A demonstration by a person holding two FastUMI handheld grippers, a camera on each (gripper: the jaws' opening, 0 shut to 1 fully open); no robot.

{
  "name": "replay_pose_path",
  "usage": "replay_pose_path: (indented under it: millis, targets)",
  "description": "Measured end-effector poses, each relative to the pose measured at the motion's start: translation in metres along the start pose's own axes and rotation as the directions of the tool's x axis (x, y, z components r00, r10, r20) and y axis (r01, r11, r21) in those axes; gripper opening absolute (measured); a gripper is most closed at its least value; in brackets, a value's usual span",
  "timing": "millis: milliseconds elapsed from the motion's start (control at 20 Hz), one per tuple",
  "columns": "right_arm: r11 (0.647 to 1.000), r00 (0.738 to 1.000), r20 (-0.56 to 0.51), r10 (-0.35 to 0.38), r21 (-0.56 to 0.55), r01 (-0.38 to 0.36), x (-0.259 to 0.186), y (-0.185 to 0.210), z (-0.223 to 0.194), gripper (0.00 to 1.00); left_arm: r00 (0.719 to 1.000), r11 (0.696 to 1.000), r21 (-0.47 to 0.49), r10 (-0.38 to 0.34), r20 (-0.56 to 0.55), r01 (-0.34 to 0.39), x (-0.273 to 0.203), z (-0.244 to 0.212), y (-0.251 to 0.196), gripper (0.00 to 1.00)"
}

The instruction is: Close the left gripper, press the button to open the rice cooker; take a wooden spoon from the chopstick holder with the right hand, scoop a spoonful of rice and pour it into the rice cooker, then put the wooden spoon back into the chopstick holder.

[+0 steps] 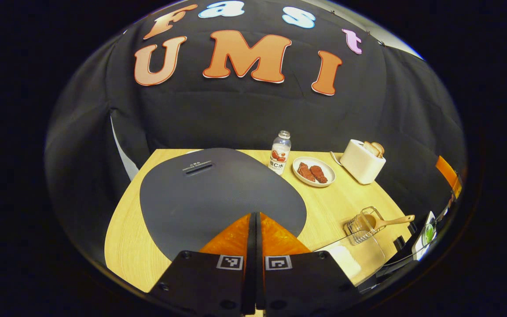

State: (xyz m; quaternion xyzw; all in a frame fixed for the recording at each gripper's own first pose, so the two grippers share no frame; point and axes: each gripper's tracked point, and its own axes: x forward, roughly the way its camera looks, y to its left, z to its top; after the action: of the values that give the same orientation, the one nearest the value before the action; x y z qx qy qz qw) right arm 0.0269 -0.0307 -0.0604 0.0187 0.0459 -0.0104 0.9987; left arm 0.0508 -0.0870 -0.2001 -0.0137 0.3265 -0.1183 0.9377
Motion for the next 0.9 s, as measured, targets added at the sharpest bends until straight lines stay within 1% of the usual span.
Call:
replay_pose_path:
  millis: [50,200,250,300,350,400,450,550,600,650,700,750,800,850,900]
  targets:
    - [1.000,1.000,-0.006,-0.001,0.003,0.001,0.002,-0.001,-0.003,0.97,1.000,1.000,0.003,0.005,-0.006,-0.005,-0.003,-0.002,0.000,0.05]
    - [1.000,1.000,-0.016,0.001,0.006,0.000,0.007,0.001,-0.007,0.95,1.000,0.999,0.028,0.016,0.020,-0.016,-0.001,-0.008,0.000,0.05]
    - [1.000,1.000,-0.019,0.004,0.006,-0.004,0.007,0.002,-0.007,0.95,0.999,0.998,0.064,0.022,0.037,-0.024,0.000,-0.004,-0.001,0.04]
    - [1.000,1.000,-0.022,0.008,0.008,-0.008,0.007,0.004,-0.008,0.95,0.999,0.995,0.093,0.033,0.041,-0.037,0.001,-0.008,0.001,0.05]
    - [1.000,1.000,-0.023,0.013,0.010,-0.013,0.006,0.006,-0.008,0.95,0.998,0.993,0.107,0.055,0.017,-0.056,0.000,-0.013,0.001,0.05]
    - [1.000,1.000,-0.024,0.017,0.011,-0.016,0.005,0.007,-0.007,0.95,0.997,0.993,0.102,0.062,0.039,-0.065,0.001,-0.009,0.000,0.05]
    - [1.000,1.000,-0.022,0.017,0.011,-0.017,0.003,0.007,-0.006,0.95,0.998,0.994,0.084,0.064,0.015,-0.065,0.000,-0.012,0.001,0.05]
    - [1.000,1.000,-0.014,0.012,0.003,-0.012,0.001,0.005,-0.004,0.95,0.999,0.997,0.056,0.046,0.027,-0.048,0.001,-0.005,0.000,0.04]
    - [1.000,1.000,-0.013,0.008,0.001,-0.008,0.001,0.002,-0.003,0.95,0.999,0.998,0.041,0.037,0.030,-0.039,-0.002,-0.002,-0.001,0.05]
    - [1.000,1.000,-0.012,0.006,0.003,-0.006,0.000,0.002,-0.001,0.95,0.998,0.999,0.025,0.035,0.043,-0.036,-0.007,0.005,0.000,0.05]
    - [1.000,1.000,-0.009,0.008,0.011,-0.008,-0.001,0.002,0.002,0.95,0.996,0.999,0.024,0.040,0.084,-0.042,-0.012,0.014,0.000,0.05]
    - [1.000,1.000,-0.004,0.011,0.018,-0.010,-0.003,0.002,0.003,0.95,0.987,0.995,0.046,0.081,0.141,-0.088,-0.022,0.032,0.009,0.05]
    - [1.000,1.000,0.000,0.009,0.022,-0.009,-0.004,0.002,0.006,0.95,0.970,0.988,0.071,0.121,0.209,-0.139,-0.034,0.051,0.018,0.05]
    - [1.000,1.000,0.005,0.006,0.022,-0.006,-0.005,0.001,0.007,0.95,0.946,0.981,0.067,0.158,0.284,-0.183,-0.051,0.075,0.026,0.04]
    - [1.000,1.000,0.011,0.004,0.021,-0.004,-0.007,0.000,0.009,0.95,0.924,0.979,0.040,0.175,0.340,-0.200,-0.070,0.095,0.029,0.05]
